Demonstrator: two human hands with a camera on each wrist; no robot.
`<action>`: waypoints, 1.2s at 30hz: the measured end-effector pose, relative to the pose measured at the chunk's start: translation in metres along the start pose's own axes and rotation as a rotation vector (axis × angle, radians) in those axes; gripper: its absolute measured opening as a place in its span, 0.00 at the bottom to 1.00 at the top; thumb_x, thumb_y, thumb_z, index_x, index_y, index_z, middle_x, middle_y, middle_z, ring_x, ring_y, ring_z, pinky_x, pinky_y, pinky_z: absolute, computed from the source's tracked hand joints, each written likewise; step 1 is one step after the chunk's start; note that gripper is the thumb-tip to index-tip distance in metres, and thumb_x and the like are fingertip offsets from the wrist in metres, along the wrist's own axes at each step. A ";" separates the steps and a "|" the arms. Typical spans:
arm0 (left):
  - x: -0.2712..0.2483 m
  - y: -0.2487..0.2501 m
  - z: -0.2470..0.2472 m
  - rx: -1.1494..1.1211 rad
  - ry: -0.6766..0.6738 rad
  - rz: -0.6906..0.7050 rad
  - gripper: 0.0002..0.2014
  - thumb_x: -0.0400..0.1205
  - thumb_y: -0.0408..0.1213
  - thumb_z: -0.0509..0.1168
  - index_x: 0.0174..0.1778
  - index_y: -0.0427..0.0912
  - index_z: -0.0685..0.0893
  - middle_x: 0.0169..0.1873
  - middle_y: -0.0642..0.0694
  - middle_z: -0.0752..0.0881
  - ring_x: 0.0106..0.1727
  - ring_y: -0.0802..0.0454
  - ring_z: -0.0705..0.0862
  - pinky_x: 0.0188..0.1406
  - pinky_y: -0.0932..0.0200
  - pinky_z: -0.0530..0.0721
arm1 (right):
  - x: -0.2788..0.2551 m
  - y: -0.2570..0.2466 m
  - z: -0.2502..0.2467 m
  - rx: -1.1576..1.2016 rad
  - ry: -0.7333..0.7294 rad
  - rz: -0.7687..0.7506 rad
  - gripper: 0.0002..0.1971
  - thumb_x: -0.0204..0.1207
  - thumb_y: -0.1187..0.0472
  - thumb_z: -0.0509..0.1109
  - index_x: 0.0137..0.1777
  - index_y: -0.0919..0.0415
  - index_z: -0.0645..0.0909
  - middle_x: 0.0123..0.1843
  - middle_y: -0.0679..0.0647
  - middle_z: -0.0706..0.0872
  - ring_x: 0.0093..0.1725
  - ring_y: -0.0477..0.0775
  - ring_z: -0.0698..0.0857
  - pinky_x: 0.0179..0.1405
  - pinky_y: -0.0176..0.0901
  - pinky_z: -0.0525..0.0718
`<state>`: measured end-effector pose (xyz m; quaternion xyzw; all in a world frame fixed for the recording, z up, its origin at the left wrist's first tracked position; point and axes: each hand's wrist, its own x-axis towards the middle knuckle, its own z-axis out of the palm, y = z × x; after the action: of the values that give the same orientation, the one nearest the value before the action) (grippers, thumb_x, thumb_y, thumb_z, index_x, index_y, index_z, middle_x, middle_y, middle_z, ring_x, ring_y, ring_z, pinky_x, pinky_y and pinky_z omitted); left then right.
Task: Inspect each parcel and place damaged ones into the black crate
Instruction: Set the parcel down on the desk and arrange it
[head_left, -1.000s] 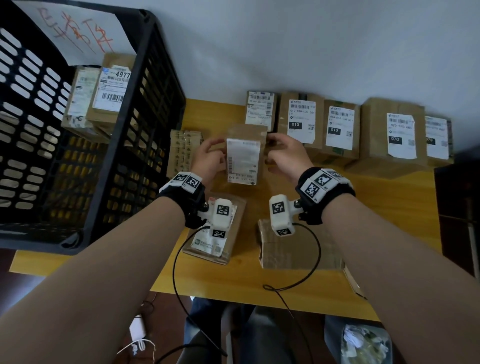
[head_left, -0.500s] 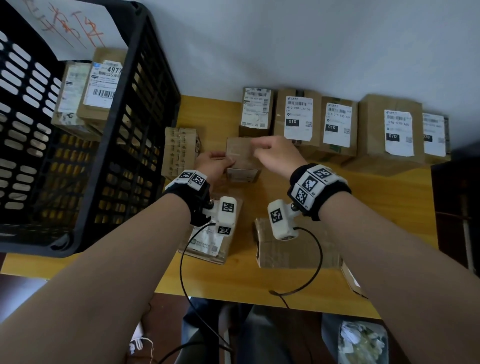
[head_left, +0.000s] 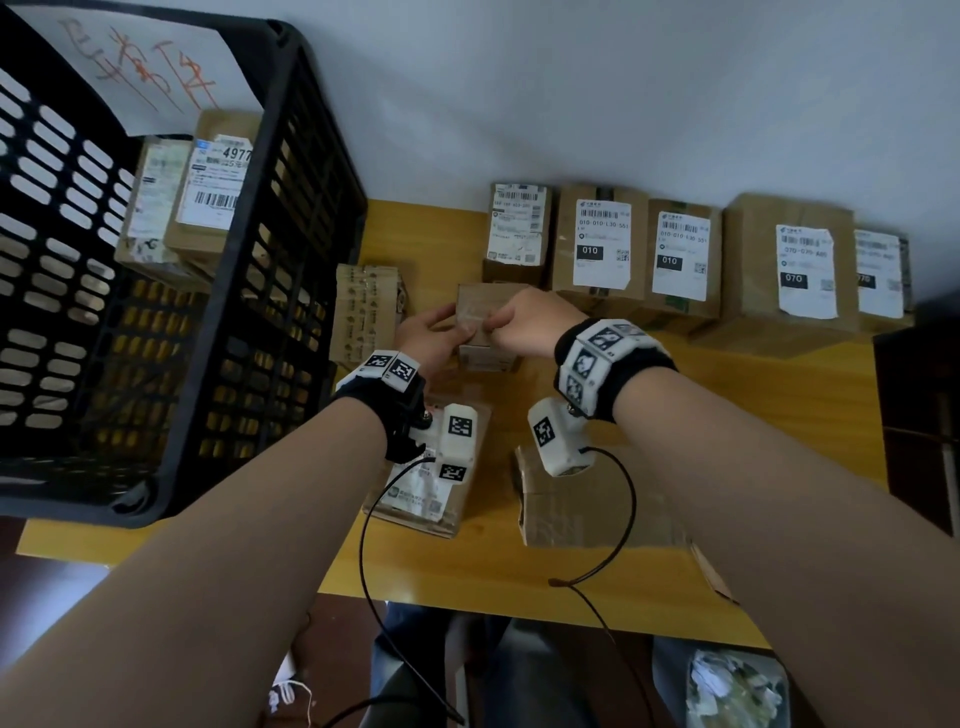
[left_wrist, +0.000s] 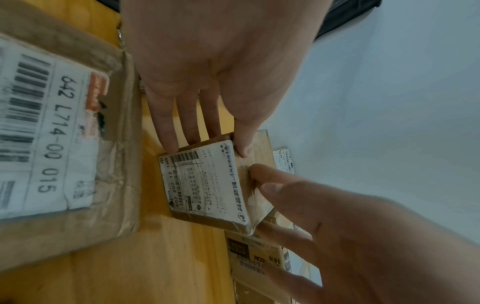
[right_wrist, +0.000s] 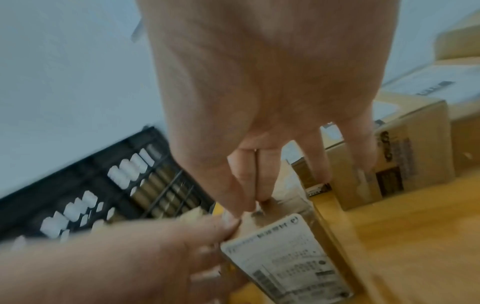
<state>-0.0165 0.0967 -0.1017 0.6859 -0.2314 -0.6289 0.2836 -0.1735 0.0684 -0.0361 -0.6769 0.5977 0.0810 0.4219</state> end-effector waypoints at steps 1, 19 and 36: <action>0.000 0.000 0.000 0.004 -0.004 0.005 0.26 0.85 0.35 0.74 0.80 0.51 0.79 0.66 0.44 0.89 0.62 0.44 0.90 0.49 0.46 0.92 | -0.002 0.002 -0.003 0.094 0.068 0.002 0.16 0.86 0.59 0.65 0.66 0.56 0.91 0.66 0.54 0.91 0.63 0.56 0.87 0.60 0.43 0.83; -0.042 0.044 -0.025 -0.236 0.024 0.246 0.33 0.78 0.29 0.79 0.79 0.40 0.76 0.64 0.42 0.86 0.64 0.41 0.89 0.54 0.45 0.93 | -0.026 -0.011 0.000 1.105 0.367 0.321 0.16 0.85 0.57 0.68 0.72 0.54 0.78 0.65 0.59 0.85 0.62 0.63 0.87 0.46 0.58 0.95; -0.053 0.106 -0.057 -0.012 -0.150 0.179 0.37 0.81 0.56 0.76 0.80 0.44 0.70 0.64 0.44 0.87 0.61 0.42 0.90 0.50 0.28 0.91 | -0.024 -0.052 -0.018 1.443 0.365 0.158 0.19 0.82 0.49 0.76 0.65 0.60 0.83 0.65 0.64 0.89 0.61 0.68 0.90 0.53 0.68 0.92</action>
<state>0.0387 0.0605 0.0123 0.6120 -0.3087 -0.6518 0.3245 -0.1415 0.0705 0.0142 -0.1898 0.6099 -0.4148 0.6480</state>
